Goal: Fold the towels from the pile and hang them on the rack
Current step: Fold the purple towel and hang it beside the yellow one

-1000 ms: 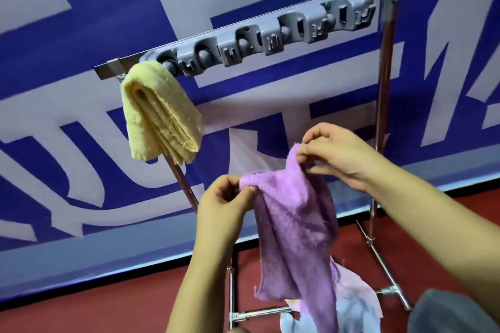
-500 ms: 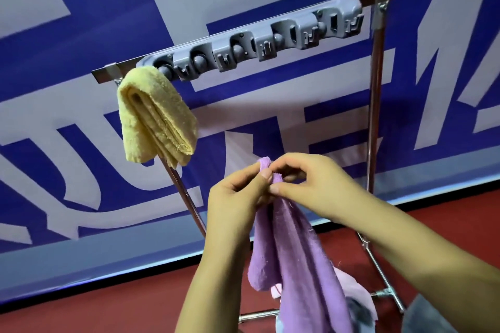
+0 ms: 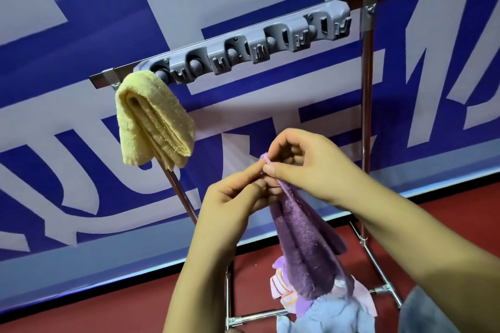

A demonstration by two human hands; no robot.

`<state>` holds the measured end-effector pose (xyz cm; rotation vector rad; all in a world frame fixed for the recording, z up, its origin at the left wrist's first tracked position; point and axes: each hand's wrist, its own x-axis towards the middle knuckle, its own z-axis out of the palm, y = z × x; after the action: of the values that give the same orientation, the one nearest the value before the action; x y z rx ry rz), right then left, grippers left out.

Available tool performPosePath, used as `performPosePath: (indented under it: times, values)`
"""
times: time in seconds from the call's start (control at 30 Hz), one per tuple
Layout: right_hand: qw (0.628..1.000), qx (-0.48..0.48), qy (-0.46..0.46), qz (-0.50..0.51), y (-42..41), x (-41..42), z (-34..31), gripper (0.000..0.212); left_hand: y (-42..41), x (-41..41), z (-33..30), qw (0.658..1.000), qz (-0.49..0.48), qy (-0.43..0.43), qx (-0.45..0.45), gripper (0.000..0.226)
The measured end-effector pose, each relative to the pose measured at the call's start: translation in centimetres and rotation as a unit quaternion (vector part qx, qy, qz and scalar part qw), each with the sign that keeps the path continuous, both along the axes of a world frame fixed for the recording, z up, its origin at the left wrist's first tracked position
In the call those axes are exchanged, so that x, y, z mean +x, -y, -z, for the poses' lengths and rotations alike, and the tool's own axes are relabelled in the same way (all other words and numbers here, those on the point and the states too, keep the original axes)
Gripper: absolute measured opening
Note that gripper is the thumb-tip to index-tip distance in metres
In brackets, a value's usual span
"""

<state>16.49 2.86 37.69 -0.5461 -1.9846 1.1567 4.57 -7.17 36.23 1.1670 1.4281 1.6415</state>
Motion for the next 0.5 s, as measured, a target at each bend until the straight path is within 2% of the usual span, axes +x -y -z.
performPosePath:
  times: [0.1,0.17,0.23,0.33,0.37,0.5]
  values:
    - [0.999,-0.036,0.007,-0.034,-0.5,0.3,-0.4,0.014,-0.1,-0.7,0.4,0.987,-0.063,-0.144,-0.005,0.032]
    - [0.996,-0.066,-0.007,-0.053,-0.8,0.4,-0.8,0.021,-0.5,-1.5,1.5,0.975,-0.098,-0.196,-0.024,0.034]
    - [0.995,-0.075,-0.009,-0.064,-1.1,0.5,-1.3,0.025,-0.9,-1.8,2.6,0.978,-0.049,-0.191,-0.063,0.044]
    - [0.995,-0.074,-0.012,-0.073,-1.3,0.6,-2.0,0.026,-1.3,-1.5,4.0,0.979,0.071,-0.166,-0.099,0.024]
    - [0.994,-0.075,-0.016,-0.073,-1.4,0.6,-2.1,0.026,-1.3,-1.3,4.3,0.979,0.087,-0.154,-0.099,0.016]
    - [0.993,-0.087,-0.031,-0.067,-1.9,1.3,-2.3,0.027,-1.1,-1.8,4.8,0.981,0.099,-0.125,-0.114,0.015]
